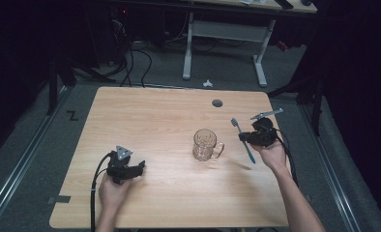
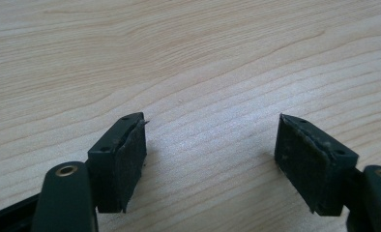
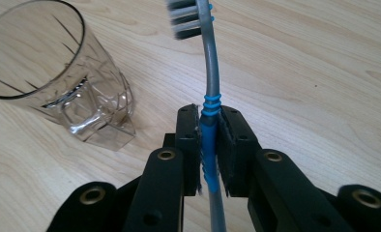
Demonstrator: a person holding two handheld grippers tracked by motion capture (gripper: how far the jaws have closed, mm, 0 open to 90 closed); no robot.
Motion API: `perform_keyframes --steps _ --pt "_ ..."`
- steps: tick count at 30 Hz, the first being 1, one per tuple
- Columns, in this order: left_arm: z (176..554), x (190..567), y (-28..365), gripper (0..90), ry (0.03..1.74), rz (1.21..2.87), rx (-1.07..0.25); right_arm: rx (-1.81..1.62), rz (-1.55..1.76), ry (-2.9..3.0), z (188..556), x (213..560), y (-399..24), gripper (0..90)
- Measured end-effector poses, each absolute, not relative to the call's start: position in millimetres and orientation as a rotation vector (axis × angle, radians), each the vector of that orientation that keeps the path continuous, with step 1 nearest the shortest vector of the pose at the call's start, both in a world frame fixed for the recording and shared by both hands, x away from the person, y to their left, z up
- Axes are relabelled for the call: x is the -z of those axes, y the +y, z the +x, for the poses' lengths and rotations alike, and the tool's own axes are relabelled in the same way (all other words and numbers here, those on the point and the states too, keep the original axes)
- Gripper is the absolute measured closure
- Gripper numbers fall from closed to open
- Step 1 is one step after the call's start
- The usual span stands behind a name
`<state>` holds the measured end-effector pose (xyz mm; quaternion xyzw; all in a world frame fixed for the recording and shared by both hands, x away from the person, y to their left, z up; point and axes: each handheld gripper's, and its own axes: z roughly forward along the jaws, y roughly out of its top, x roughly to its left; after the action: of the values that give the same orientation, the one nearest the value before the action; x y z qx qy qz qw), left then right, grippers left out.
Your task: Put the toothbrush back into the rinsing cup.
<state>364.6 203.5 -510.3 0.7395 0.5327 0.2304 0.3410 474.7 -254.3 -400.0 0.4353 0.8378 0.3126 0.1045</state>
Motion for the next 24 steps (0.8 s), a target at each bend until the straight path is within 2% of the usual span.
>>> perform_keyframes --steps 24 --pt "364 510 202 27.5 1.380 1.932 -0.605 -1.237 1.162 2.411 441 388 -251 80.2"
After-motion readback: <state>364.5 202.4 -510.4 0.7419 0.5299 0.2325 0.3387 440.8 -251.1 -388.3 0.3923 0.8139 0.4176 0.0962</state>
